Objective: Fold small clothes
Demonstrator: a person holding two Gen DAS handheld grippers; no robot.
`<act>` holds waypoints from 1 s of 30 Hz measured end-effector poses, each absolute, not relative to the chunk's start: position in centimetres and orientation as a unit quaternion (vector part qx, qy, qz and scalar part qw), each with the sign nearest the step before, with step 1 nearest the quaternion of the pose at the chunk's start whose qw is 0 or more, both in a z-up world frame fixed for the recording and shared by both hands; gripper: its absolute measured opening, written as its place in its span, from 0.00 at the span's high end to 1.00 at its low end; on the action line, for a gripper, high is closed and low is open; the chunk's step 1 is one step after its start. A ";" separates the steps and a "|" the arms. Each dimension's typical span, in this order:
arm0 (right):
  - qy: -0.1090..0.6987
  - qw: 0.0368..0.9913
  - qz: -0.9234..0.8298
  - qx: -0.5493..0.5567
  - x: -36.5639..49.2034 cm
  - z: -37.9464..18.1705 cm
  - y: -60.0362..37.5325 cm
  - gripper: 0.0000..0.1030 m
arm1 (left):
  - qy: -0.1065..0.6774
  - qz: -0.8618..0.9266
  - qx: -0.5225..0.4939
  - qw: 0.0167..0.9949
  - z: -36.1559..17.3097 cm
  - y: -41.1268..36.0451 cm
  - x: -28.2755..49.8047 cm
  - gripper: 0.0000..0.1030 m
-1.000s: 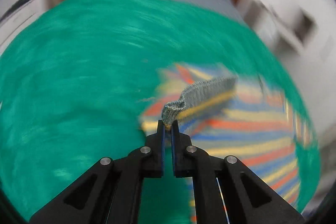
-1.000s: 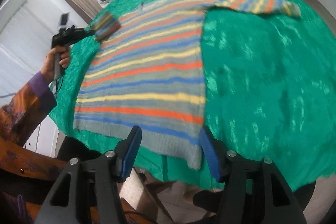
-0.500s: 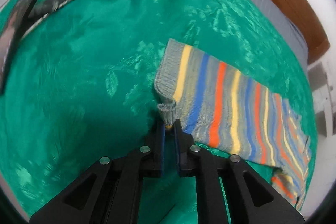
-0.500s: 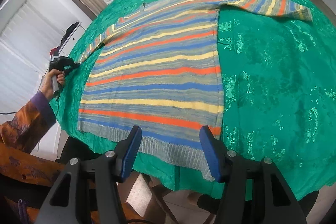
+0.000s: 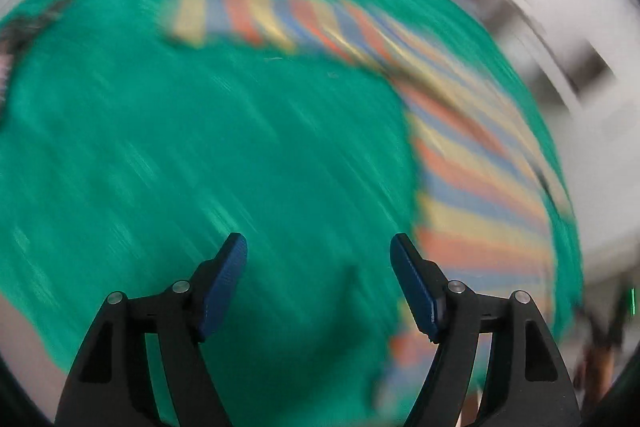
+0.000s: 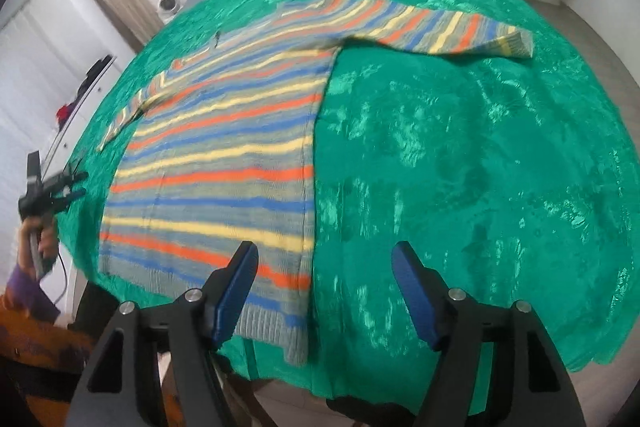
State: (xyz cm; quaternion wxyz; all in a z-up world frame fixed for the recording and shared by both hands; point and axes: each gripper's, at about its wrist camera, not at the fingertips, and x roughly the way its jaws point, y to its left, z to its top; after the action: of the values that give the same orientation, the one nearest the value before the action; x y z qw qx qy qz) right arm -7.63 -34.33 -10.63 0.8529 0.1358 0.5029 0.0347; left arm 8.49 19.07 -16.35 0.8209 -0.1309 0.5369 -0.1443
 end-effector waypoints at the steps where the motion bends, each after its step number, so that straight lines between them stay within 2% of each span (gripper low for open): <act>1: 0.508 0.850 0.045 0.133 -8.0 -10.8 -34.2 0.33 | 0.542 -0.160 -0.121 0.816 -16.7 18.1 7.4 0.26; 4: 0.523 0.838 0.079 0.133 -9.2 -11.7 -33.2 0.33 | 0.562 -0.187 -0.086 0.801 -18.7 15.0 4.4 0.27; 7: 0.538 0.826 0.102 0.136 -9.9 -13.2 -32.2 0.33 | 0.568 -0.199 -0.099 0.793 -19.5 13.9 3.7 0.34; 9: 0.543 0.821 0.110 0.135 -9.9 -14.0 -31.5 0.33 | 0.568 -0.208 -0.098 0.790 -19.7 12.8 4.2 0.50; 11: 0.543 0.822 0.111 0.130 -9.7 -14.6 -31.0 0.33 | 0.578 -0.206 -0.084 0.785 -20.0 12.1 4.4 0.86; 12: 0.542 0.823 0.111 0.130 -9.4 -14.9 -30.8 0.33 | 0.581 -0.209 -0.076 0.783 -20.3 12.0 4.0 0.95; 14: 0.543 0.823 0.108 0.128 -8.9 -15.7 -30.4 0.33 | 0.579 -0.212 -0.054 0.785 -20.0 11.2 2.9 0.95; 16: 0.548 0.821 0.104 0.121 -8.4 -16.2 -30.0 0.44 | 0.577 -0.220 -0.044 0.786 -19.3 11.0 2.5 0.96; 17: 0.554 0.816 0.113 0.124 -8.2 -16.5 -29.8 0.75 | 0.576 -0.224 -0.044 0.785 -18.9 11.3 2.3 0.96; 18: 0.557 0.812 0.118 0.127 -8.1 -16.5 -29.7 0.94 | 0.575 -0.226 -0.044 0.785 -18.5 11.7 2.0 0.96; 24: 0.556 0.808 0.138 0.140 -9.9 -13.0 -30.0 0.94 | 0.580 -0.232 -0.058 0.779 -16.9 14.2 0.0 0.96; 28: 0.577 0.798 0.131 0.113 -9.5 -14.9 -28.4 0.94 | 0.598 -0.200 -0.021 0.776 -19.9 12.1 0.9 0.95; 30: 0.583 0.794 0.119 0.123 -9.0 -16.6 -28.0 0.94 | 0.596 -0.181 0.006 0.782 -20.5 11.3 1.0 0.91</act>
State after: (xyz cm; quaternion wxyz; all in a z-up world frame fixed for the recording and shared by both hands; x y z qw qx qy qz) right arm -9.02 -28.02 -16.57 0.7942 0.1232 0.5830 0.1187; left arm 0.98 11.28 -20.53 0.7822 0.0064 0.5961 -0.1811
